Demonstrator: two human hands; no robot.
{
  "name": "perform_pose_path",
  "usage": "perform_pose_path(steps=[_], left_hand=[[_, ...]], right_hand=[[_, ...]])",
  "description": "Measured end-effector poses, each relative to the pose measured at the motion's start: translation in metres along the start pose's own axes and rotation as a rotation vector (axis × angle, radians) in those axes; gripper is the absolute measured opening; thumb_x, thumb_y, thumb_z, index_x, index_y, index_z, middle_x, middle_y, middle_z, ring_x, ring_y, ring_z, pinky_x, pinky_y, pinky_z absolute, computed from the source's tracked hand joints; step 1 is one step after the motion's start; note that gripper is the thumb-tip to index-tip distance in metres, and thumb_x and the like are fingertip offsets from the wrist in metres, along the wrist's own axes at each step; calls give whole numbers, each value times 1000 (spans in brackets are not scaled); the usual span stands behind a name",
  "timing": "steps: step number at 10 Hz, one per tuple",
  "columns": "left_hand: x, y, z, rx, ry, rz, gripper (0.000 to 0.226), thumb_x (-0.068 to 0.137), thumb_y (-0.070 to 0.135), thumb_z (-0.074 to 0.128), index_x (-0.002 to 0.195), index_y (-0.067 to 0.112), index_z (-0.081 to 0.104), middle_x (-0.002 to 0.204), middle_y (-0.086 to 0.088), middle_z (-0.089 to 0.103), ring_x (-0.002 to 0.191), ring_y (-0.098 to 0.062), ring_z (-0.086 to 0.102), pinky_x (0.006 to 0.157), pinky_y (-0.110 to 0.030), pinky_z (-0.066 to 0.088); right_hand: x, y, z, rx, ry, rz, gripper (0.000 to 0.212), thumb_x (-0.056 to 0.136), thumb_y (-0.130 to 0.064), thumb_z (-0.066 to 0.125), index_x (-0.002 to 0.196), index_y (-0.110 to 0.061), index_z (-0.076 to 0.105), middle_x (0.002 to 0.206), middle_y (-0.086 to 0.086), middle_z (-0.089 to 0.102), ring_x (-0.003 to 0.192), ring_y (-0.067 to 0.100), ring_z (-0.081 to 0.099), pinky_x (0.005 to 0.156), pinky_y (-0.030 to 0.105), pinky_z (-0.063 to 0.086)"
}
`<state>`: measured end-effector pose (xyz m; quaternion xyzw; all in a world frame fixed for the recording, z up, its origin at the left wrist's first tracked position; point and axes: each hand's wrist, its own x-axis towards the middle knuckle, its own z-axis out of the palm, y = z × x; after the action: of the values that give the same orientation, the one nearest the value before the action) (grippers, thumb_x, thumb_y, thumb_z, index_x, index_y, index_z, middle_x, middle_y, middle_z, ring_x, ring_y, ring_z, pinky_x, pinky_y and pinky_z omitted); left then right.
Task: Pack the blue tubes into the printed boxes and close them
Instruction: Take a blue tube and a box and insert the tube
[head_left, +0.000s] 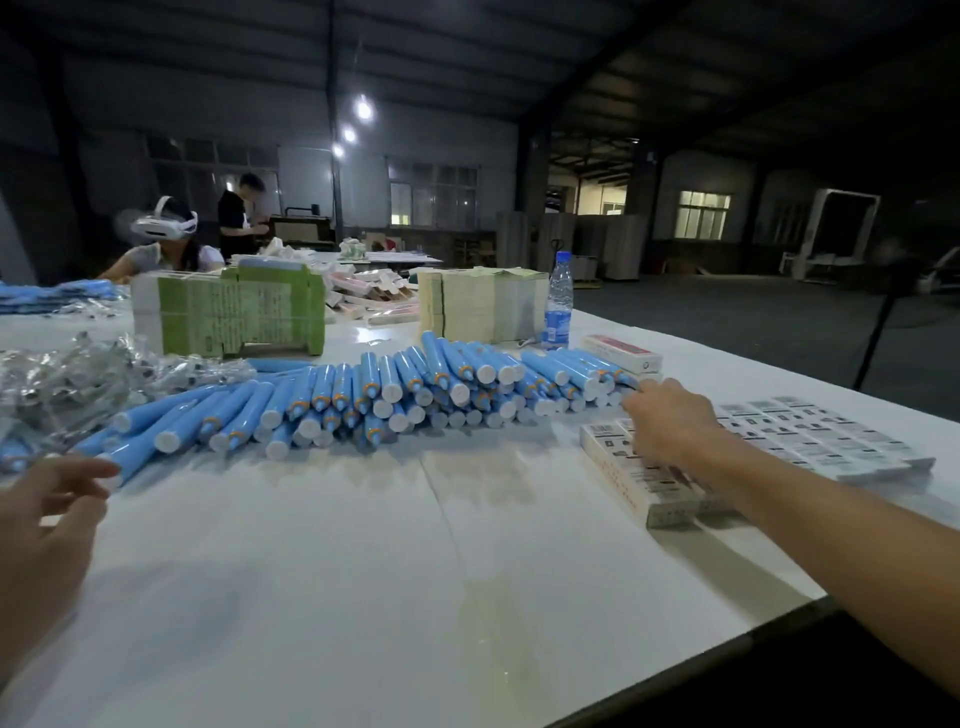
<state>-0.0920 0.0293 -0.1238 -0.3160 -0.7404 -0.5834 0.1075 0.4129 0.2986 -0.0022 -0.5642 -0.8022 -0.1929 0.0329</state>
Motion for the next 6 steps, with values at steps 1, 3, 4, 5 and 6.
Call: perform_pose_path(steps=[1, 3, 4, 5, 6], left_hand=[[-22, 14, -16, 19, -60, -10, 31, 76, 30, 48, 101, 38, 66, 91, 4, 63, 88, -35, 60, 80, -54, 51], [-50, 80, -35, 3, -12, 102, 23, 78, 26, 49, 92, 34, 65, 81, 12, 67, 77, 8, 57, 68, -12, 41], [-49, 81, -37, 48, 45, 127, 27, 89, 0, 55, 95, 22, 68, 91, -3, 68, 78, -12, 56, 73, -24, 40], [-47, 82, -44, 112, 133, 115, 27, 87, -10, 54, 99, 8, 71, 95, -12, 68, 81, -22, 55, 76, -27, 36], [-43, 81, -52, 147, 207, 75, 27, 85, -11, 54, 99, 5, 71, 98, -15, 69, 88, -30, 60, 81, -30, 41]], right_hand=[[-4, -40, -6, 181, 140, -101, 40, 90, -24, 54, 129, -25, 55, 130, 1, 50, 123, 24, 43, 84, 36, 45], [-30, -180, -40, 537, 200, -496, 37, 93, -36, 54, 128, -26, 59, 125, -1, 55, 117, 25, 50, 86, 37, 42], [-50, -262, -56, 638, 154, -668, 38, 94, -40, 52, 128, -27, 58, 129, -1, 56, 121, 24, 49, 95, 40, 43], [-69, -338, -75, 661, 142, -802, 40, 96, -41, 49, 133, -26, 54, 137, 0, 53, 126, 25, 46, 96, 42, 43], [-83, -390, -87, 684, 169, -856, 41, 98, -40, 47, 136, -23, 49, 136, 4, 51, 125, 27, 45, 93, 43, 44]])
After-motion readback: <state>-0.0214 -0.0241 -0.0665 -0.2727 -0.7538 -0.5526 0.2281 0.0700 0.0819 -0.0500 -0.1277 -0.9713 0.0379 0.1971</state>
